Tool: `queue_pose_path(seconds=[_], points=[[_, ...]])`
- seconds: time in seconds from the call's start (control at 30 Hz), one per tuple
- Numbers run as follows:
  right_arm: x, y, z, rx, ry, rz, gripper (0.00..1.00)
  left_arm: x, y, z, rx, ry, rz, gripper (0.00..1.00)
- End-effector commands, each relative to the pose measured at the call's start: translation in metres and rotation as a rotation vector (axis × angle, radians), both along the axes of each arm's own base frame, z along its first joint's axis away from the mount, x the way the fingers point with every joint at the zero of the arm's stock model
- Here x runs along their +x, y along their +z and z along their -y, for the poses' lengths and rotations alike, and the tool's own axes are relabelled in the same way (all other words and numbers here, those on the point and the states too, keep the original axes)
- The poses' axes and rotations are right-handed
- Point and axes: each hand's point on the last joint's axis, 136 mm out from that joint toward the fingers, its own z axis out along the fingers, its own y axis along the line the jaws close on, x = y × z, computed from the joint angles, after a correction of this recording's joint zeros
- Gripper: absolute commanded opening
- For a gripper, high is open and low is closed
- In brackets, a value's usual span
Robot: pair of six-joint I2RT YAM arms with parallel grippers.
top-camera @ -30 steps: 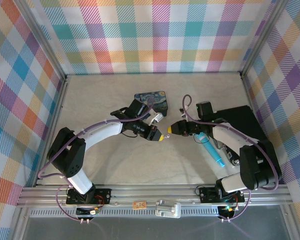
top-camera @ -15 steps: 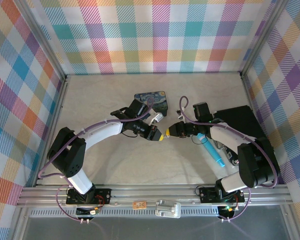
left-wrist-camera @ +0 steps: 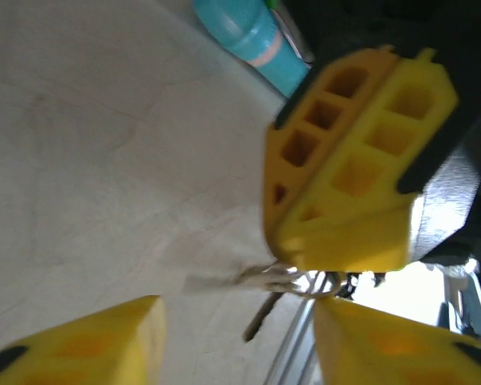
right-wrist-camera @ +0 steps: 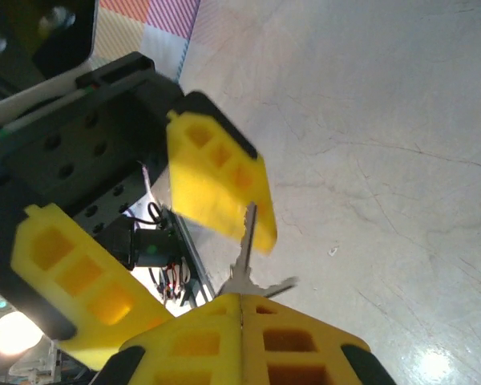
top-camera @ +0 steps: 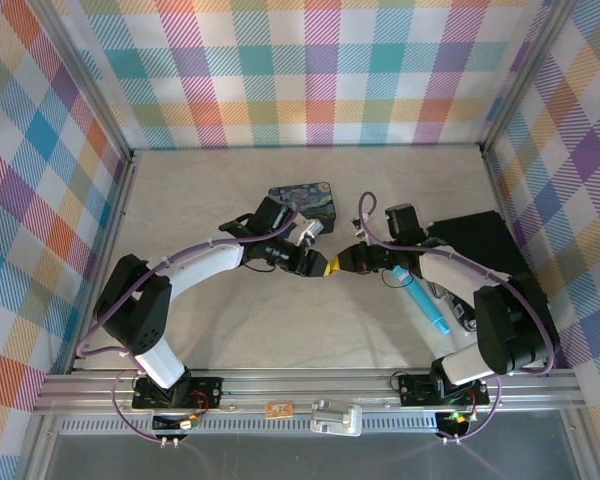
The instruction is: Unlock the padlock with the key
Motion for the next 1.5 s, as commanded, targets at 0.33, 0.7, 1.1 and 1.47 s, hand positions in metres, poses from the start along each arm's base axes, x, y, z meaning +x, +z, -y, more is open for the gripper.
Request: queue_pose_path(seconds=[0.33,0.7,1.1,1.47], points=[[0.039,0.008,-0.003,0.088,-0.248,-0.043,0.0,0.053,0.034,-0.035,-0.325,0.576,-0.018,0.6],[0.047,0.026,-0.013,0.159,-0.373,0.016,0.0,0.048,0.044,-0.011,-0.44,0.675,-0.046,0.43],[0.051,0.044,-0.013,0.23,-0.401,0.039,0.0,0.044,0.026,-0.021,-0.327,0.75,-0.024,0.49],[0.053,0.043,-0.017,0.244,-0.392,0.027,0.0,0.044,0.036,-0.014,-0.363,0.742,-0.014,0.4]])
